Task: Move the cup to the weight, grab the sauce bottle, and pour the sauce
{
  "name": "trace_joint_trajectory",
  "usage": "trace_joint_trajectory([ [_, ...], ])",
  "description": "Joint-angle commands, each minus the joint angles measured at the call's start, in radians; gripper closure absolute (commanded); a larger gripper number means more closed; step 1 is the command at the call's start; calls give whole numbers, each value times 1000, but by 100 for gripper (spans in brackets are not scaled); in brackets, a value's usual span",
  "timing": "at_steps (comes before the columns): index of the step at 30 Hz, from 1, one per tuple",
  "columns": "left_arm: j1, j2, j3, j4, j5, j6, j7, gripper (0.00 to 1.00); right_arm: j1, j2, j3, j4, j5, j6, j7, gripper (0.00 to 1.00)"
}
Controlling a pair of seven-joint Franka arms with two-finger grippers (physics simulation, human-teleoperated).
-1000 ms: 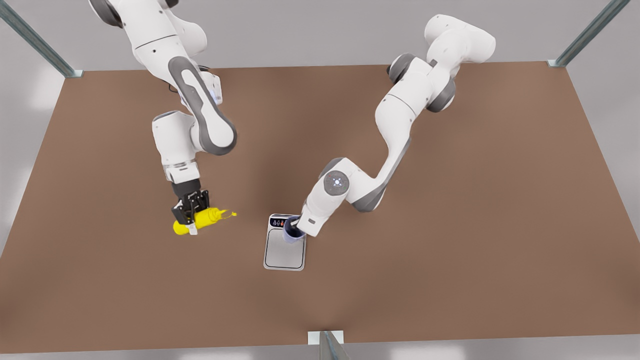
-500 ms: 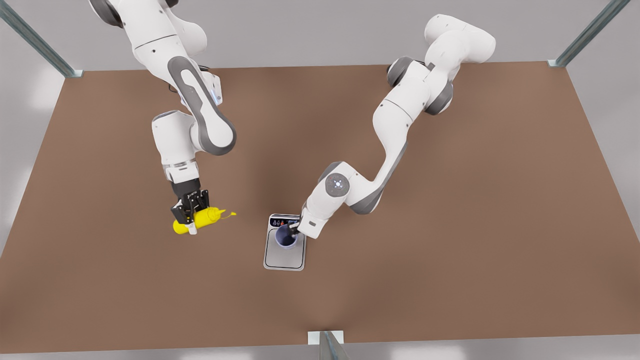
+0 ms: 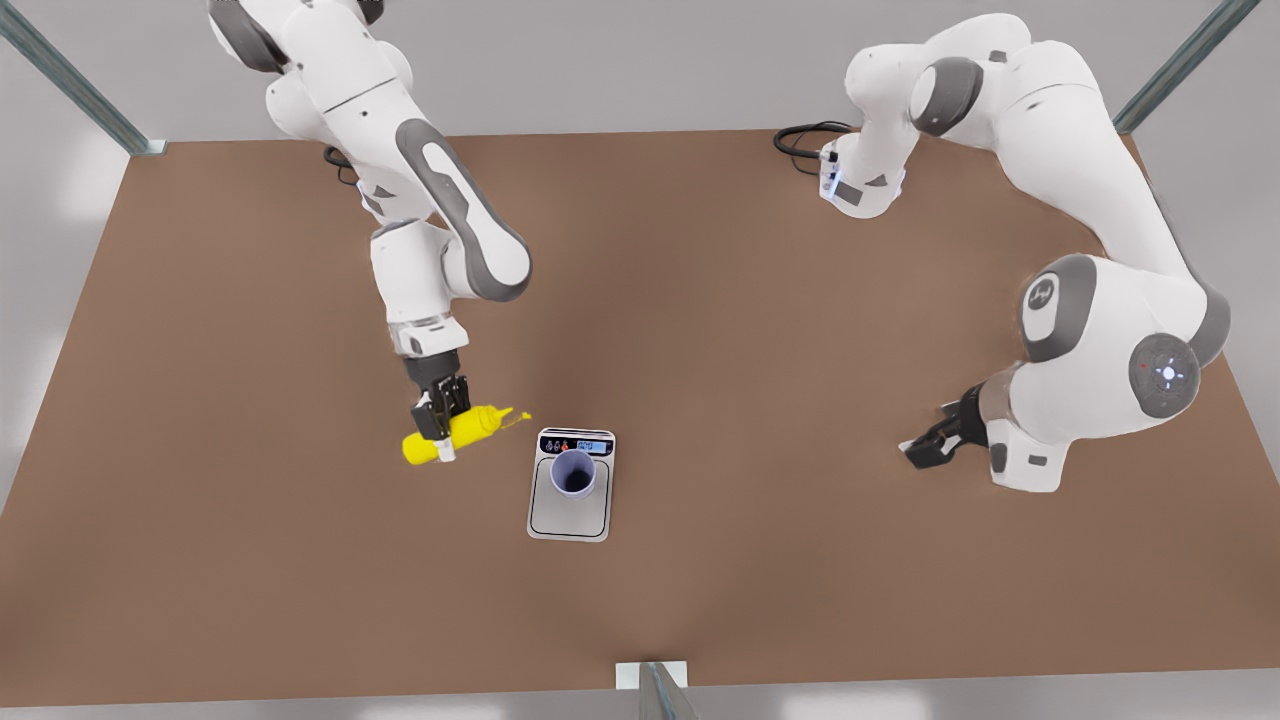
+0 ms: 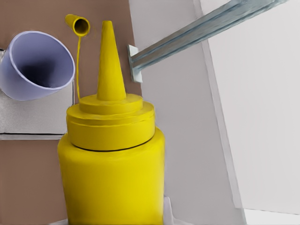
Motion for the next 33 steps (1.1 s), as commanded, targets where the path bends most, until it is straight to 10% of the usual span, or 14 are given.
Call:
trace_joint_trajectory([
  [1,-1,0,7,-7,224,-4,131,0,52,24,-46,19,0,0,-2,44],
  [3,4,-98,87,-13,240,-142,355,0,178,105,-157,87,0,0,-3,44],
  [5,56,-494,103,-454,178,-59,406,0,240,165,-235,131,0,0,-17,44],
  [9,56,-575,103,-649,154,145,403,0,295,222,-309,159,0,0,-117,44],
  [33,51,-455,98,-585,114,96,412,0,418,458,-473,322,7,1,-210,44],
])
